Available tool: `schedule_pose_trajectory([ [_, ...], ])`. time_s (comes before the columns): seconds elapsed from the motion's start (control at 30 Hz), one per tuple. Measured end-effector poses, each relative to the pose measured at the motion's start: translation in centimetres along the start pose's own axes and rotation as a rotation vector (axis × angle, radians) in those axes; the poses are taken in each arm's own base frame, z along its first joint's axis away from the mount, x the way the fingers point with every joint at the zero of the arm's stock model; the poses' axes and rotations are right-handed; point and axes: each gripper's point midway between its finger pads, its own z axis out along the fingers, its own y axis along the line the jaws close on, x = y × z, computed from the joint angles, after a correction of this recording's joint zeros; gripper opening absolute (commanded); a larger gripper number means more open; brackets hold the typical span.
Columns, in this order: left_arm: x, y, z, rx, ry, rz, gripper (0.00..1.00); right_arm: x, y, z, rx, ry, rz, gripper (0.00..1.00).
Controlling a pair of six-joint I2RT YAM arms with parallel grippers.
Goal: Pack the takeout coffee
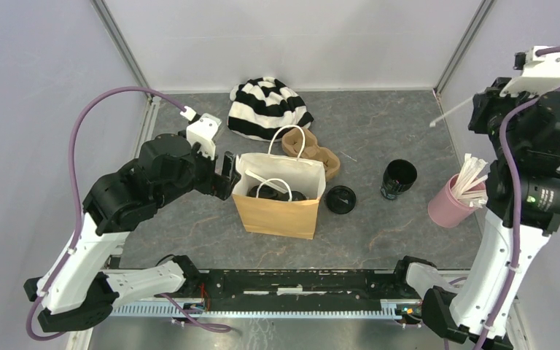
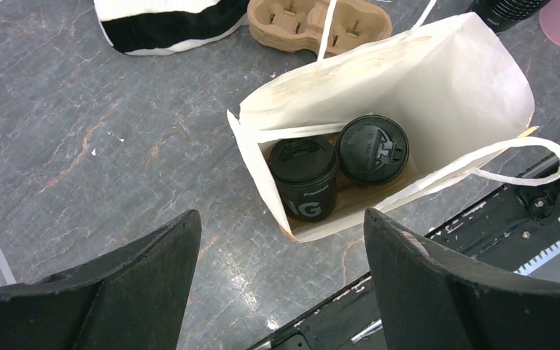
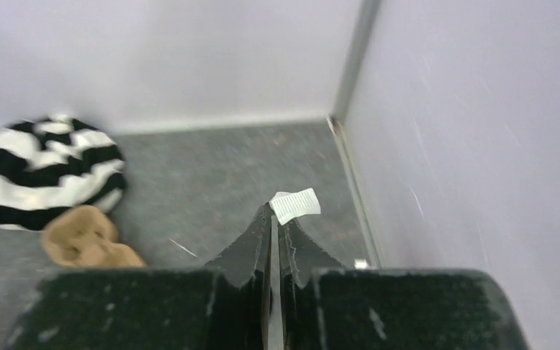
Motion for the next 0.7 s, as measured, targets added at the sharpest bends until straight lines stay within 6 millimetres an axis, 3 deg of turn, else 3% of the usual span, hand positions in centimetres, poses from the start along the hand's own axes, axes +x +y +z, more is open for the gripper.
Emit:
schedule_pose_trajectory([
  [0.1, -0.2, -0.1, -0.2, 0.004, -0.005, -0.002, 0.87, -3.9, 2.8, -1.4, -0.156, -0.119, 0.01, 0.09],
  [0.27, -0.5, -0.1, -0.4, 0.006, -0.014, -0.005, 0.87, -7.8, 8.9, -3.2, -0.516, -0.264, 0.097, 0.06],
  [0.4, -0.6, -0.1, -0.3, 0.006, -0.014, -0.005, 0.87, -8.8, 12.7, -4.5, -0.79, -0.293, 0.205, 0.06],
  [0.5, -0.6, -0.1, -0.2, 0.005, -0.011, -0.004, 0.87, -9.4, 14.2, -5.1, -0.927, -0.273, 0.243, 0.05],
  [0.7, -0.5, -0.2, 0.1, 0.007, -0.003, -0.002, 0.87, -8.4, 17.0, -7.3, -1.114, -0.205, 0.296, 0.02],
])
